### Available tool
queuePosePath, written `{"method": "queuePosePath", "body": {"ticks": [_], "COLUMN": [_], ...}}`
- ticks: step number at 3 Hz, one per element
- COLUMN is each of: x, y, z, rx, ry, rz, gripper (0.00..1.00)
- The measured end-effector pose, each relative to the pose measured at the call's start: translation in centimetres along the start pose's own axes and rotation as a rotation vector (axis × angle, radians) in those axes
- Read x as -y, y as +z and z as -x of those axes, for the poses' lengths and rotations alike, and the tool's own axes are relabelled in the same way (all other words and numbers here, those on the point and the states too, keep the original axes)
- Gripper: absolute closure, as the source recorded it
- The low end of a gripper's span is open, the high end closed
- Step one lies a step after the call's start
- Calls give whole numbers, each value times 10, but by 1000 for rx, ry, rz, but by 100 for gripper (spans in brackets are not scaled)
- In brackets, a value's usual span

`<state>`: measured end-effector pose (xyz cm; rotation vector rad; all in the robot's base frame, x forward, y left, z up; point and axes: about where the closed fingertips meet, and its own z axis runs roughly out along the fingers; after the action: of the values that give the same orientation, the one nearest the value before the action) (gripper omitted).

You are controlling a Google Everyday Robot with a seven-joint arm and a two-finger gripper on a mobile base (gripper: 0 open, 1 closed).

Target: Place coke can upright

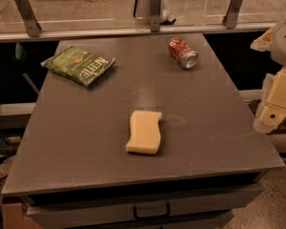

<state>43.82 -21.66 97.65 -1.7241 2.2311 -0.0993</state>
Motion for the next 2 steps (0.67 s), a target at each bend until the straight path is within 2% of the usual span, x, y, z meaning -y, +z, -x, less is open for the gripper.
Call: {"method": "queuePosePath", "body": {"ticks": [1,2], "x": [1,31], "y": [-1,17], "z": [1,9], "rx": [4,38], "ry": [-1,9], "rz": [-3,-3], "gripper": [0,0]}}
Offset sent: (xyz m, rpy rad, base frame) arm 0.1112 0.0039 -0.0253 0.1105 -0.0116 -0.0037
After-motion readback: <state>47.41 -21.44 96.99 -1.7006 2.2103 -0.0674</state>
